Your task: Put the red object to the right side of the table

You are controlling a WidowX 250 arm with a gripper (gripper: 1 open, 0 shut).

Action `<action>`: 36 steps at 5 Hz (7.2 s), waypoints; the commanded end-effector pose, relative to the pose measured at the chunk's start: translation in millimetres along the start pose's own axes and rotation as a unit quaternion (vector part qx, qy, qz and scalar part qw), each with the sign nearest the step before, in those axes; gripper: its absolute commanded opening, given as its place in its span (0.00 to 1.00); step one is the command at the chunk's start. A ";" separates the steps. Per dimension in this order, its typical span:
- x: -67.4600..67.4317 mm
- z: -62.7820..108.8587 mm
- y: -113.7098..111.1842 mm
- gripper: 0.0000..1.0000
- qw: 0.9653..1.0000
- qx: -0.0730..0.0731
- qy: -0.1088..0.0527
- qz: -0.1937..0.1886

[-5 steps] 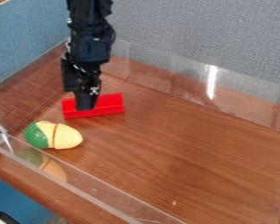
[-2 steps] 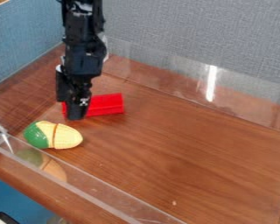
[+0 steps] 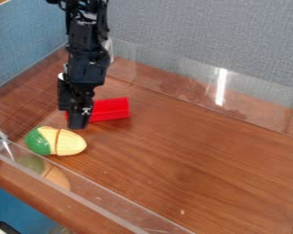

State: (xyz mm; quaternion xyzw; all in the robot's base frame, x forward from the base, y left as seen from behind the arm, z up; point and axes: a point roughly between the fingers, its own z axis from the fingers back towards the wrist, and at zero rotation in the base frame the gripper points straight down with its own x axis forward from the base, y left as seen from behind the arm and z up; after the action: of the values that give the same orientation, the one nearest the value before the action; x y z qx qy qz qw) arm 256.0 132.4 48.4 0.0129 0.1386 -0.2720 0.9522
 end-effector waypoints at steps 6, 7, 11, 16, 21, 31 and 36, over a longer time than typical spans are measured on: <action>0.0 11.0 14.7 1.00 0.999 0.027 -0.022 0.028; 0.1 10.8 15.3 1.00 0.999 0.028 -0.023 0.029; 5.2 15.0 16.1 0.00 0.999 0.039 -0.034 0.019; 5.8 35.6 13.6 0.00 0.996 0.060 -0.059 0.007; 8.7 44.5 13.7 0.00 0.994 0.073 -0.080 -0.001; 24.8 25.4 32.2 0.00 0.993 0.075 -0.090 0.002; 26.8 18.0 41.0 0.00 0.992 0.073 -0.105 0.016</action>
State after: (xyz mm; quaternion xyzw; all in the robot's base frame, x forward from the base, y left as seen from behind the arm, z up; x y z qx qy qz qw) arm 297.4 143.6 42.9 0.0400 0.0375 -0.2743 0.9601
